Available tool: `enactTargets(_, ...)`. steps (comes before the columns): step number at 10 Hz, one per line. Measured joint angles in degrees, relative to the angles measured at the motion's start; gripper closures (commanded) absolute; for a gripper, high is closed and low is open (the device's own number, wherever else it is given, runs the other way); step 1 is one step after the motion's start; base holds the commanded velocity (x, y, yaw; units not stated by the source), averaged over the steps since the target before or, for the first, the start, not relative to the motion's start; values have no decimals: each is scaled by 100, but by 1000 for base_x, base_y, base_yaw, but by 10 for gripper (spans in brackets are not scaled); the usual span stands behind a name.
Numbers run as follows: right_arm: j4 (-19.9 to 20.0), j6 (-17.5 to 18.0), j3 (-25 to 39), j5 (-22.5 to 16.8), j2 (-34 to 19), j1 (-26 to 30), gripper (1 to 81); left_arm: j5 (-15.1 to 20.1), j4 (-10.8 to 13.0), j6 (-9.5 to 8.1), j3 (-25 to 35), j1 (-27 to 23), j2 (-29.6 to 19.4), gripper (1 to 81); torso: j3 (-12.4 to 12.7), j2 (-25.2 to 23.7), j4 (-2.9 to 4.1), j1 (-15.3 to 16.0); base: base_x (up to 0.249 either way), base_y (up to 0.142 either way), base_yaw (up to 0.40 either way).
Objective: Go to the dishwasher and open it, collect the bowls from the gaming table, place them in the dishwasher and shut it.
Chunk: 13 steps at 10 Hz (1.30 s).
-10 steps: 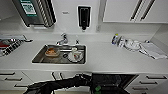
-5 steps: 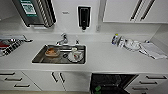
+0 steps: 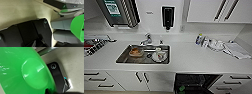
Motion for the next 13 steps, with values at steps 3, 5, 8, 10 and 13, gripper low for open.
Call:
enactTargets(3, 11, 160, 573, 0, -367, 308, 811, -411, 132, 16, -443, 496, -61, 10, 0, 0, 0, 0, 0, 0, 0)
enactTargets(5, 16, 247, 937, -13, -734, 401, 811, -649, 217, 18, -836, 655, -57, 10, 0, 0, 0, 0, 0, 0, 0)
enactTargets(8, 30, 440, 1406, -57, -1178, 696, 811, -976, 296, 18, -1456, 1040, 161, 10, 0, 0, 0, 0, 0, 0, 0)
enactTargets(10, 39, 553, 1541, -68, -1263, 961, 811, -1112, 333, 18, -1963, 1225, 339, 10, 0, 0, 0, 0, 0, 0, 0)
enactTargets(13, 55, 796, 1571, -133, -1243, 1487, 811, -1726, 344, 18, -2399, 1698, 466, 10, 0, 0, 0, 0, 0, 0, 0)
